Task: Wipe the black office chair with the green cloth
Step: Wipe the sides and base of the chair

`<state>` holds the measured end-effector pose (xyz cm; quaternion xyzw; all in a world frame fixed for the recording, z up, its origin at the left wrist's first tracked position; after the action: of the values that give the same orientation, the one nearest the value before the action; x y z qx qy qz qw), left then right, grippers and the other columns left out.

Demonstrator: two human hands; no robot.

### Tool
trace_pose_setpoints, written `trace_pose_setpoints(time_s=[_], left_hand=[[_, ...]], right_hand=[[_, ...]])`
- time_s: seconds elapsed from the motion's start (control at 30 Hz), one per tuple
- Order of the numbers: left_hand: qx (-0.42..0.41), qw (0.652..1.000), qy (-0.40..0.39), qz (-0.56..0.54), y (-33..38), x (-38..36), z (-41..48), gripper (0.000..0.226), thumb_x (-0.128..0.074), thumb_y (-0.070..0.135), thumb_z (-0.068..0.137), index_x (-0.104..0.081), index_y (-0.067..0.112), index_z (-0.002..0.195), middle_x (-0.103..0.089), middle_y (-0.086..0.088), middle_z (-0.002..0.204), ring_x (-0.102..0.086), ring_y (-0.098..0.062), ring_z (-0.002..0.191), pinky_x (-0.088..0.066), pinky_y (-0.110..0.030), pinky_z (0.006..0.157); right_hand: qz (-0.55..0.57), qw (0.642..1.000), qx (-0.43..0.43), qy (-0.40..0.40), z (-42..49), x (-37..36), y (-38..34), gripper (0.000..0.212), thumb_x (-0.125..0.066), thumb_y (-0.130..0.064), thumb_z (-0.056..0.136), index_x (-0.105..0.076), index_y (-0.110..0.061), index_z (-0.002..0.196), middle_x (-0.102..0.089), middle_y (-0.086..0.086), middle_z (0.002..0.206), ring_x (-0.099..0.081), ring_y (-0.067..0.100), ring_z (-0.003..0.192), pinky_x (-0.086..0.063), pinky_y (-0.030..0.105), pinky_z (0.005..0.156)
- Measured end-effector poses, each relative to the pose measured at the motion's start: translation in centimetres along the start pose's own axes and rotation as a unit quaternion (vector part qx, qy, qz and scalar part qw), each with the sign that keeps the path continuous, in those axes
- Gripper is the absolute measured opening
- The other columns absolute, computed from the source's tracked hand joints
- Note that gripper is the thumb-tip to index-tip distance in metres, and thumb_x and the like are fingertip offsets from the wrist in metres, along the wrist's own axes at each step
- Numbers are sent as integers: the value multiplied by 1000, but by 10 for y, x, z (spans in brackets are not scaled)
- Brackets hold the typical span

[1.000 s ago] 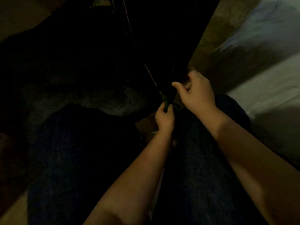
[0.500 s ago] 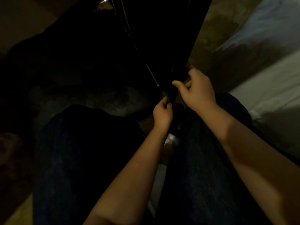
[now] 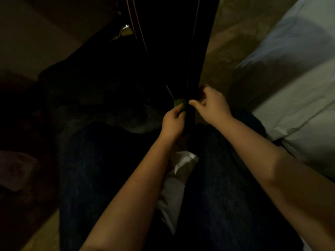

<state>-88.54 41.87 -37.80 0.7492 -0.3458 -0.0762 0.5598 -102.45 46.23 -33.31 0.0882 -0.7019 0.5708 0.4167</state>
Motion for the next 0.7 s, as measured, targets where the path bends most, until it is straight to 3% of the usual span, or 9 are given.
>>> trace_pose_setpoints(time_s=[0.07,0.13,0.27,0.4,0.5,0.57,0.7], left_hand=[[-30,999,3,17,15,7,-5,35,-47,6,100,-57,9,133,-65,-15,121,-62,-31,112,-50,-37,93],[-51,998,3,33,28,11,-9,34,-47,6,99,-60,10,130,-68,-16,117,-64,-32,106,-51,-41,88],[-57,996,-6,65,43,18,-17,33,-47,10,100,-62,12,129,-70,-14,97,-61,-20,66,-44,-30,59],[-63,997,-4,48,54,24,-27,35,-46,11,100,-59,14,132,-69,-11,111,-67,-27,93,-51,-33,75],[-70,997,2,34,61,28,-34,36,-47,13,101,-57,13,135,-66,-10,122,-64,-27,107,-54,-43,93],[-82,996,16,21,69,33,-36,36,-47,14,101,-57,14,135,-66,-7,122,-66,-20,103,-55,-41,91],[-111,993,37,11,89,43,-38,36,-48,18,101,-56,17,136,-65,0,117,-65,-5,87,-57,-23,74]], right_hand=[[-15,1000,-2,-24,-3,-2,-2,24,-69,-30,87,-48,-23,96,-45,-16,83,-48,1,71,-36,18,58],[-23,999,-7,-30,-9,-1,-4,24,-70,-26,87,-47,-22,93,-46,-13,81,-49,5,70,-39,24,59],[-9,998,-32,-44,-20,-1,-5,18,-68,-20,87,-55,-12,95,-55,-1,80,-59,21,76,-50,36,67],[-11,999,-26,-32,-28,1,-6,15,-67,-20,88,-59,-17,101,-59,-3,90,-60,19,90,-47,30,69],[-38,998,-36,-28,-33,-2,0,35,-65,-25,89,-59,-17,123,-62,4,109,-61,21,98,-41,23,74],[-39,998,-38,-8,-37,4,4,38,-63,-27,90,-60,-19,127,-61,7,113,-62,22,95,-42,23,74],[-30,998,-46,31,-47,25,12,25,-60,-31,91,-65,-29,116,-60,3,108,-60,14,83,-44,19,65]])
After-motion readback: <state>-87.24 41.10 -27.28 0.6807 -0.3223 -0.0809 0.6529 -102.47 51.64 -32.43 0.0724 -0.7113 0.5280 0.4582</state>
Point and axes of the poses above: each hand's wrist, its own z-axis towards the middle knuckle, its own x-axis out of the back of the hand, y = z × x, the point moved 10 cm from there along z, towards the middle knuckle
